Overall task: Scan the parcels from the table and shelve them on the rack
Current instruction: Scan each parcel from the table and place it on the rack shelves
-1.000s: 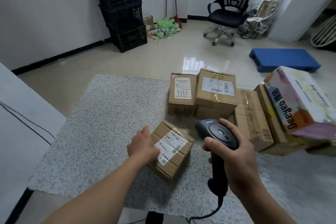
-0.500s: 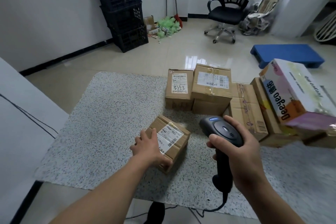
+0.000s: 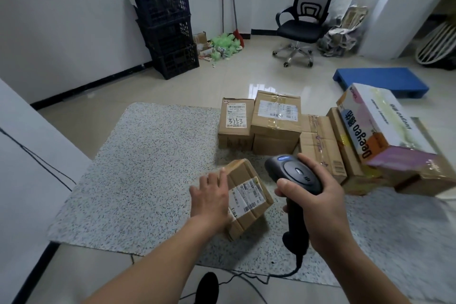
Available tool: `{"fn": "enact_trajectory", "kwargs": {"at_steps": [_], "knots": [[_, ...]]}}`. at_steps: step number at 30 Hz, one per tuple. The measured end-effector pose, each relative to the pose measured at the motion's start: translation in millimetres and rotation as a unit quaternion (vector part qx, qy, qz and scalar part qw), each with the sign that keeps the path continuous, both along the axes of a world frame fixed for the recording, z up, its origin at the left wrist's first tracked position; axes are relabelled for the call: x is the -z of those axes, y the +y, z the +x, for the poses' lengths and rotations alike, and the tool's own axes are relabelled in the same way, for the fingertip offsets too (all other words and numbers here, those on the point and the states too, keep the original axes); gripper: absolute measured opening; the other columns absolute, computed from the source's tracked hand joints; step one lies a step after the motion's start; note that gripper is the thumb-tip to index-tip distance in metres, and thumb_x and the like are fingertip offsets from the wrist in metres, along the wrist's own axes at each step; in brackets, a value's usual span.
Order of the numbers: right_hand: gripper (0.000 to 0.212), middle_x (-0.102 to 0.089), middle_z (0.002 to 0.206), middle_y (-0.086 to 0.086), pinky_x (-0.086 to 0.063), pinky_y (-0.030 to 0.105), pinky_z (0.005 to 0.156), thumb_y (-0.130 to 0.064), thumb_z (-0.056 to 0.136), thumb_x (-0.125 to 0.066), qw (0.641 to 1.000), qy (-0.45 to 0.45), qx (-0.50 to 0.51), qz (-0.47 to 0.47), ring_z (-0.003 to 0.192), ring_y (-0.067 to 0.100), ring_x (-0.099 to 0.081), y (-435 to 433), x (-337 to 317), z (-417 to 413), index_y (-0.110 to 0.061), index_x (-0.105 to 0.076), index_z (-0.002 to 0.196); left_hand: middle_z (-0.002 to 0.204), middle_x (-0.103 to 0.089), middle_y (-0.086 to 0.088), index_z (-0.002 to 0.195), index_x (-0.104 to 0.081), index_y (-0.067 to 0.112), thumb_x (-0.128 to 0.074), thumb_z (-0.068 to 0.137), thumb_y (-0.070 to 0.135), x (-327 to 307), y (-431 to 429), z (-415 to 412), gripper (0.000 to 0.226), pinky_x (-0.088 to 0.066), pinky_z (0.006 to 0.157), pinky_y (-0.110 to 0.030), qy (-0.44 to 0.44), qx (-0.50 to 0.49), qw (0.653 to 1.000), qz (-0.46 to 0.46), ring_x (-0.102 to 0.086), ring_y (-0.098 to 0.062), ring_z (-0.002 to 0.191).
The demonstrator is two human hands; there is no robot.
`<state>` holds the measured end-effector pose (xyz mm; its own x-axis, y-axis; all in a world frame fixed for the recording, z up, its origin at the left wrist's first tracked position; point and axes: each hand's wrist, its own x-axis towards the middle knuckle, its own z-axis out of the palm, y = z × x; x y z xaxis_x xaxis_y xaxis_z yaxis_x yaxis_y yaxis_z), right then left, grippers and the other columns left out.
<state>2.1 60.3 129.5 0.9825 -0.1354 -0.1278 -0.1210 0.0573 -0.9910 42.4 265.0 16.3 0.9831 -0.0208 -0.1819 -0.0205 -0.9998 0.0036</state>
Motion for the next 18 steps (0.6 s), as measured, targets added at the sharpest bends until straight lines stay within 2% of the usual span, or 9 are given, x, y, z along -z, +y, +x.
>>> {"fn": "enact_trajectory", "kwargs": {"at_steps": [3,5,8,11,14,16,18], "knots": [[0.079,-0.073,0.107,-0.007,-0.062,0.036,0.074,-0.025,0.063,-0.086,1.000,-0.004,0.010,-0.003,0.097,0.024,-0.074,-8,-2,-8,-0.025,-0.059,0.137,0.123,-0.041,0.000,0.135,-0.042,0.022,-0.077,0.079,0.042,-5,-4,3,0.069,-0.042,0.092,-0.033,-0.028,0.022,0.998,-0.058,-0.038,-0.017,0.107],[0.080,-0.071,0.111,-0.006,-0.062,0.039,0.076,-0.029,0.061,-0.083,1.000,-0.005,0.015,-0.004,0.098,0.024,-0.074,-11,-3,-12,-0.027,-0.059,0.137,0.121,-0.043,0.001,0.122,-0.049,0.027,-0.077,0.078,0.037,-11,-7,7,0.054,-0.045,0.093,-0.033,-0.011,0.016,0.994,-0.109,-0.038,-0.016,0.107],[0.076,-0.072,0.109,-0.008,-0.062,0.037,0.077,-0.031,0.062,-0.082,1.000,-0.008,0.016,-0.003,0.099,0.023,-0.074,-14,-3,-19,-0.031,-0.059,0.135,0.125,-0.040,0.001,0.112,-0.050,0.031,-0.083,0.072,0.032,-22,-13,14,0.052,-0.049,0.098,-0.040,0.094,-0.019,0.982,-0.161,-0.040,-0.019,0.114],[0.074,-0.072,0.107,-0.012,-0.062,0.039,0.080,-0.031,0.062,-0.083,1.000,-0.010,0.026,-0.009,0.098,0.021,-0.074,-15,-3,-25,-0.031,-0.061,0.132,0.123,-0.043,0.001,0.102,-0.050,0.033,-0.086,0.067,0.027,-32,-18,19,0.050,-0.052,0.097,-0.042,0.183,-0.028,0.968,-0.168,-0.047,-0.019,0.108],[0.077,-0.072,0.111,-0.003,-0.062,0.039,0.079,-0.031,0.061,-0.083,0.999,-0.011,0.035,-0.006,0.098,0.024,-0.074,-14,-7,-29,-0.030,-0.060,0.134,0.111,-0.058,0.003,0.102,-0.052,0.031,-0.087,0.066,0.026,-35,-23,20,0.051,-0.056,0.089,-0.039,0.210,0.003,0.965,-0.159,-0.057,-0.017,0.098],[0.083,-0.072,0.115,0.000,-0.062,0.044,0.083,-0.037,0.057,-0.085,0.999,-0.013,0.043,-0.014,0.100,0.025,-0.073,-13,-12,-30,-0.030,-0.059,0.136,0.103,-0.059,0.006,0.107,-0.050,0.032,-0.086,0.067,0.025,-33,-23,20,0.054,-0.056,0.085,-0.037,0.210,0.008,0.963,-0.170,-0.057,-0.014,0.095],[0.089,-0.071,0.117,0.000,-0.062,0.049,0.087,-0.046,0.052,-0.084,0.998,-0.014,0.055,-0.017,0.102,0.026,-0.073,-12,-16,-30,-0.032,-0.059,0.135,0.104,-0.058,0.006,0.117,-0.047,0.030,-0.086,0.066,0.025,-33,-19,21,0.065,-0.057,0.085,-0.038,0.211,-0.005,0.959,-0.190,-0.058,-0.015,0.095]]}}
